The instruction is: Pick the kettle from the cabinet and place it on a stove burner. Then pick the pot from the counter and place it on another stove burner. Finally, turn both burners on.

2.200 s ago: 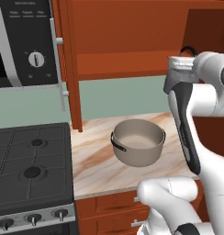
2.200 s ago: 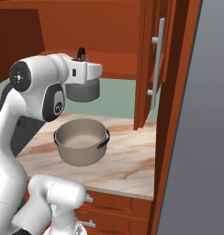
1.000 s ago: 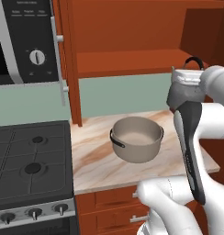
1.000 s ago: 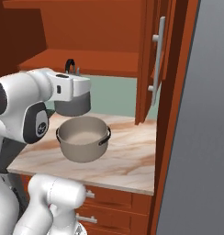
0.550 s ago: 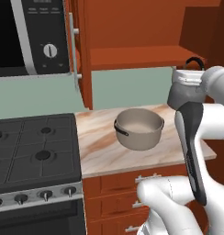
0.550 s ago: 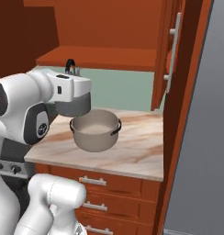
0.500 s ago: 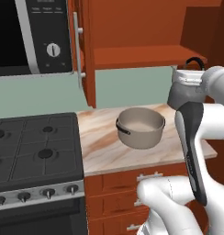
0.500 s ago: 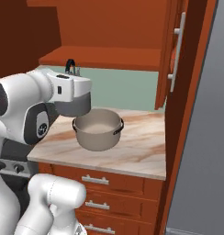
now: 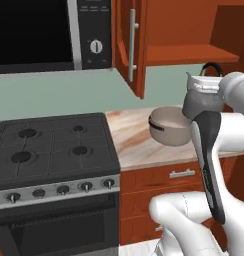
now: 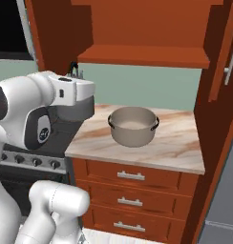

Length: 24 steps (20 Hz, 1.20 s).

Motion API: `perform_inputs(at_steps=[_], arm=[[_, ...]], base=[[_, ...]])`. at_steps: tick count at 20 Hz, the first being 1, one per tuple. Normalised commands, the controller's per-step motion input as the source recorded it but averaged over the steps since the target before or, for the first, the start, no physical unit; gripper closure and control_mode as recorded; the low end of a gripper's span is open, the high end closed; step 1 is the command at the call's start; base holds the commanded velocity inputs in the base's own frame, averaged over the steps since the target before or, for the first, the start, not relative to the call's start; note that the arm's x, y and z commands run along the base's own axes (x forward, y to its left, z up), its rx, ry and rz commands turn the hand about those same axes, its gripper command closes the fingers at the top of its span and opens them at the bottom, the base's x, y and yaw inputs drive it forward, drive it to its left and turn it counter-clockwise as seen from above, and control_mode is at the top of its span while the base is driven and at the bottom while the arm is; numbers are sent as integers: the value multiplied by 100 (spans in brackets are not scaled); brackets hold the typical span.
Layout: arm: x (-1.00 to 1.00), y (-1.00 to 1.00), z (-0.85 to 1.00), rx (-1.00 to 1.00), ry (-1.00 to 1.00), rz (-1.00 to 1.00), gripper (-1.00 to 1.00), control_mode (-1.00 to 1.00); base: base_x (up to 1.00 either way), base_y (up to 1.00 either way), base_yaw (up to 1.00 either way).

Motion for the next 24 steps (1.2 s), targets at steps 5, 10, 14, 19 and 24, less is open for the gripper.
perform_inputs(at_steps=[5,10,14,19,24], arm=[[0,0,0,0,0,0,100,100],[0,0,0,0,0,0,100,100],[0,0,0,0,0,0,100,100],[0,0,0,0,0,0,100,100],[0,0,0,0,0,0,100,100]], base=[[-56,63,0],[-53,63,0],[-51,65,0],[-36,68,0],[8,73,-1]])
